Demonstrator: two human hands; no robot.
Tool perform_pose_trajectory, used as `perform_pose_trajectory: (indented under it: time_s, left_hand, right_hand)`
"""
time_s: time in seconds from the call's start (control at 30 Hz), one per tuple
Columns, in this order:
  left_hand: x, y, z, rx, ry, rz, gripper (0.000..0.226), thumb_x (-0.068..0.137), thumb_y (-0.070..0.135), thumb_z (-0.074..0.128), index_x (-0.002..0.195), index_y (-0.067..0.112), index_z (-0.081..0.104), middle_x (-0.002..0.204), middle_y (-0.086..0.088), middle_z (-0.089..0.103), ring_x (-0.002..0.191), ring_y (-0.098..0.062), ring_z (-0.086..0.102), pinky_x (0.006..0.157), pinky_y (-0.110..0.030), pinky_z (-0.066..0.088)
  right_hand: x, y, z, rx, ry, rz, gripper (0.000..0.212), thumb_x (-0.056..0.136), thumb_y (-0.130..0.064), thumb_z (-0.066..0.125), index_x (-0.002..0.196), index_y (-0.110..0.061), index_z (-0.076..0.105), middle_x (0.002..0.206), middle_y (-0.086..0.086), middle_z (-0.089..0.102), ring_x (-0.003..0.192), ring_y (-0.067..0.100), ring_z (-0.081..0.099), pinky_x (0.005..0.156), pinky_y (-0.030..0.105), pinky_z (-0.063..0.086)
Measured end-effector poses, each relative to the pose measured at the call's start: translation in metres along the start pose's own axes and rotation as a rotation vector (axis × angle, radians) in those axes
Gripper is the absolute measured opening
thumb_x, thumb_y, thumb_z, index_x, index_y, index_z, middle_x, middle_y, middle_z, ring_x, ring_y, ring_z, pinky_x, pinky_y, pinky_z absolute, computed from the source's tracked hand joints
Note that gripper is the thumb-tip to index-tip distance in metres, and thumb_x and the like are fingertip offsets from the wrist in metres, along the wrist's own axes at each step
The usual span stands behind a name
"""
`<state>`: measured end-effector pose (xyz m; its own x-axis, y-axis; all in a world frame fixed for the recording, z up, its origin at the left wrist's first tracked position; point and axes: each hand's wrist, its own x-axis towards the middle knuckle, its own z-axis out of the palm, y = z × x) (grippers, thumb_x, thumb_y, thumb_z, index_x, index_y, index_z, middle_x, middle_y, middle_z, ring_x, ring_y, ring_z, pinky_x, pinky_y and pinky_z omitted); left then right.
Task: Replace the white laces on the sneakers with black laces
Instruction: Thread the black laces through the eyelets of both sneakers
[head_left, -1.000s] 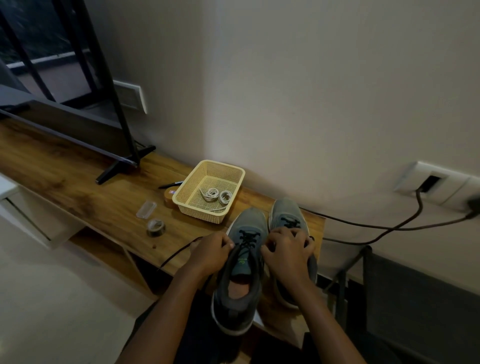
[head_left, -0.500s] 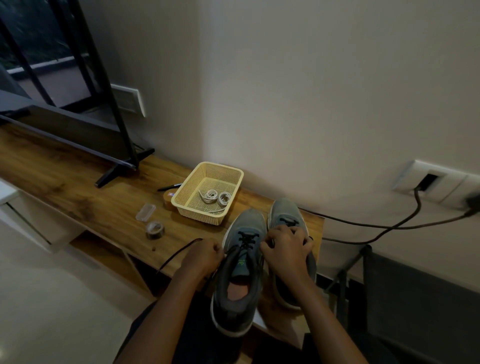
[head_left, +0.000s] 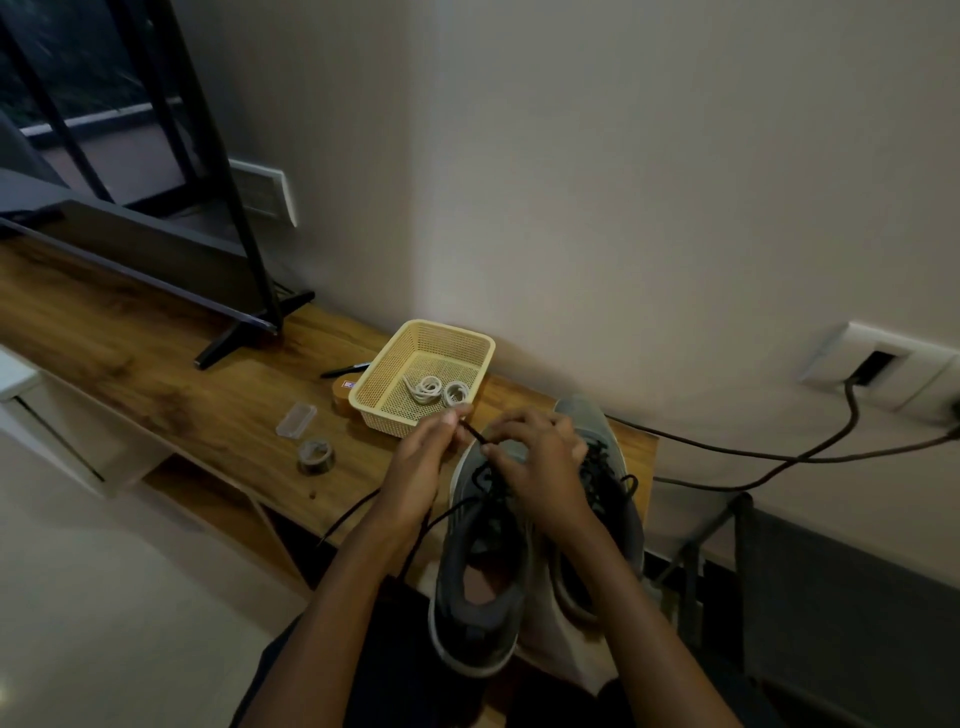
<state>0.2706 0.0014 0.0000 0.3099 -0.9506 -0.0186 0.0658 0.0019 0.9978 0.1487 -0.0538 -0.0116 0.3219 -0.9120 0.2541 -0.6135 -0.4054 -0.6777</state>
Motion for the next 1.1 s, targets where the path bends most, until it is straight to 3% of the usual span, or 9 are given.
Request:
perform_pose_trajectory:
  time_s: [0.17,0.33,0.43,0.53,0.63,0.77,0.9,1.03,1.1]
  left_hand:
    - [0.004,0.012,-0.020,-0.490,0.125,0.039,0.035,0.102,0.023,0.033,0.075,0.019,0.056,0.106,-0.005,0.066,0.103,-0.013,0.061,0.082,-0.022,0.051]
    - [0.005,-0.012,-0.015,0.309,0.092,0.125,0.016,0.097,0.039,0.042,0.094,0.032,0.057,0.110,0.003,0.054,0.110,-0.017,0.050,0.092,-0.023,0.040]
    - [0.009,-0.027,-0.009,0.581,0.064,0.196,0.025,0.084,0.057,0.032,0.092,0.042,0.050,0.112,0.011,0.049,0.118,-0.018,0.044,0.105,-0.050,0.030]
    - [0.010,-0.028,-0.004,0.652,0.008,0.156,0.018,0.090,0.050,0.036,0.092,0.039,0.051,0.110,0.015,0.047,0.119,-0.014,0.040,0.106,-0.051,0.028]
    - [0.007,-0.017,-0.006,0.452,0.056,0.137,0.019,0.089,0.052,0.038,0.087,0.040,0.053,0.105,0.013,0.053,0.108,-0.009,0.049,0.102,-0.042,0.034]
    - [0.003,0.001,-0.013,0.160,0.318,0.082,0.025,0.103,0.025,0.034,0.107,0.019,0.057,0.111,-0.005,0.055,0.091,0.004,0.048,0.071,-0.001,0.036]
    - [0.004,0.001,-0.019,-0.074,0.499,0.050,0.026,0.103,0.024,0.034,0.101,0.017,0.058,0.101,-0.003,0.061,0.105,-0.017,0.057,0.084,-0.019,0.043]
    - [0.001,0.011,-0.018,-0.471,0.507,0.031,0.016,0.099,0.022,0.046,0.092,0.013,0.058,0.088,0.000,0.067,0.082,-0.011,0.069,0.082,-0.025,0.053]
    - [-0.001,0.016,-0.020,-0.579,0.540,0.033,0.015,0.097,0.021,0.050,0.088,0.012,0.058,0.080,0.001,0.070,0.079,-0.012,0.071,0.080,-0.026,0.055]
  right_hand:
    - [-0.003,0.019,-0.006,-0.343,0.066,0.196,0.020,0.092,-0.026,0.054,0.106,-0.024,0.068,0.122,-0.003,0.053,0.116,0.021,0.032,0.099,0.037,0.018]
    - [-0.001,-0.002,-0.006,0.006,0.064,-0.043,0.036,0.086,-0.018,0.064,0.119,-0.032,0.062,0.130,-0.008,0.047,0.119,0.017,0.031,0.093,0.031,0.017]
    - [-0.002,-0.006,0.000,0.005,0.094,-0.152,0.019,0.081,-0.021,0.071,0.100,-0.026,0.073,0.120,-0.008,0.057,0.113,0.020,0.037,0.088,0.034,0.023]
    - [-0.001,0.003,0.000,-0.090,0.162,-0.155,0.005,0.078,-0.018,0.074,0.083,-0.018,0.074,0.104,-0.002,0.061,0.100,0.020,0.039,0.081,0.036,0.026]
    - [0.001,0.014,-0.005,-0.261,0.300,-0.120,0.004,0.077,-0.010,0.073,0.080,-0.011,0.070,0.092,0.006,0.058,0.088,0.023,0.043,0.076,0.036,0.032]
    - [0.003,0.026,-0.017,-0.390,0.287,0.171,0.010,0.088,-0.016,0.059,0.091,-0.013,0.068,0.096,0.007,0.063,0.099,0.031,0.047,0.082,0.037,0.025]
    - [0.001,0.026,-0.018,-0.423,0.282,0.202,0.012,0.089,-0.018,0.058,0.091,-0.015,0.069,0.092,0.007,0.065,0.101,0.030,0.047,0.084,0.037,0.022]
    - [-0.002,0.023,-0.014,-0.333,0.147,0.133,0.014,0.093,-0.022,0.054,0.095,-0.018,0.067,0.097,0.002,0.063,0.106,0.023,0.043,0.080,0.029,0.013]
    - [-0.003,0.022,-0.012,-0.238,0.026,0.113,0.011,0.093,-0.024,0.055,0.096,-0.022,0.066,0.099,-0.003,0.062,0.111,0.020,0.043,0.096,0.032,0.014]
